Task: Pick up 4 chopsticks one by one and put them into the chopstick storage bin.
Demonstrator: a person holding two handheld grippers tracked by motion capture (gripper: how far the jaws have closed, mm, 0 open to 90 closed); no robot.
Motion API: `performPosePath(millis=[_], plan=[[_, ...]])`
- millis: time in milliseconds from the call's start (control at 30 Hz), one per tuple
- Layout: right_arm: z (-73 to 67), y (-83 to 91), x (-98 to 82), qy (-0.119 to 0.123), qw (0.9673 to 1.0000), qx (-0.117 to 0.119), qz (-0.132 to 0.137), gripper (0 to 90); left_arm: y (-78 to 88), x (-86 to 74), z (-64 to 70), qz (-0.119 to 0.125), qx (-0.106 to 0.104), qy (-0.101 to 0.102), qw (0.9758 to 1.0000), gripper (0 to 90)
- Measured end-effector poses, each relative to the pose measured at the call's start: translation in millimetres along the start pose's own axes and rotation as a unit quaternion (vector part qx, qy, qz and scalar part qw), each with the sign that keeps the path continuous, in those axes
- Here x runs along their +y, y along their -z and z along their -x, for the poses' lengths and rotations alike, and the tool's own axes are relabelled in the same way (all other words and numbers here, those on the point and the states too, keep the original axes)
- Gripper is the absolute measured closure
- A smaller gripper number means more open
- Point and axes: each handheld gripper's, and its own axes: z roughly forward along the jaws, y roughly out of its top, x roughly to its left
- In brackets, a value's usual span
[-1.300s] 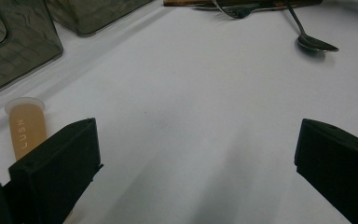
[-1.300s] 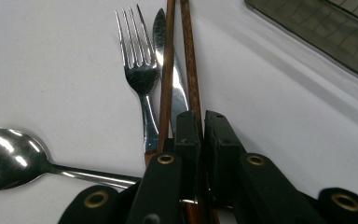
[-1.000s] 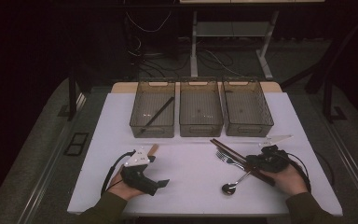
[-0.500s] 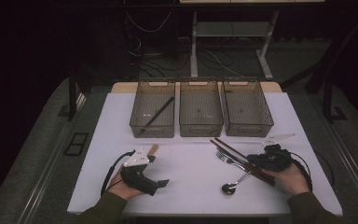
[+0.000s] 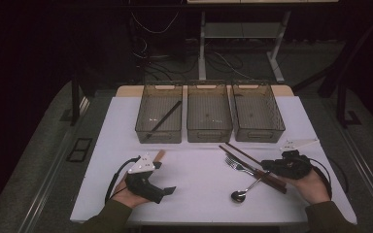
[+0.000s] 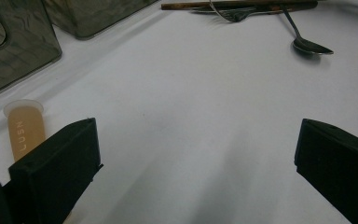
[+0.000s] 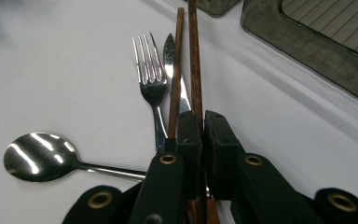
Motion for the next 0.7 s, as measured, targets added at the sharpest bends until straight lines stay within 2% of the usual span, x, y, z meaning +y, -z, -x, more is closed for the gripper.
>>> performPosePath(millis=[233,700], plan=[[-4.6,7.1,2.7,0.01,0.9998,0.01,0.015,85.2,1.8,-0.7,-0.8,0.003,0.0,0.001,1.0,0.0],[-12.7,16.3,17.0,0.01,0.9981,0.031,0.052,85.2,1.9,-0.5,-0.5,0.002,0.001,0.003,1.0,0.0]])
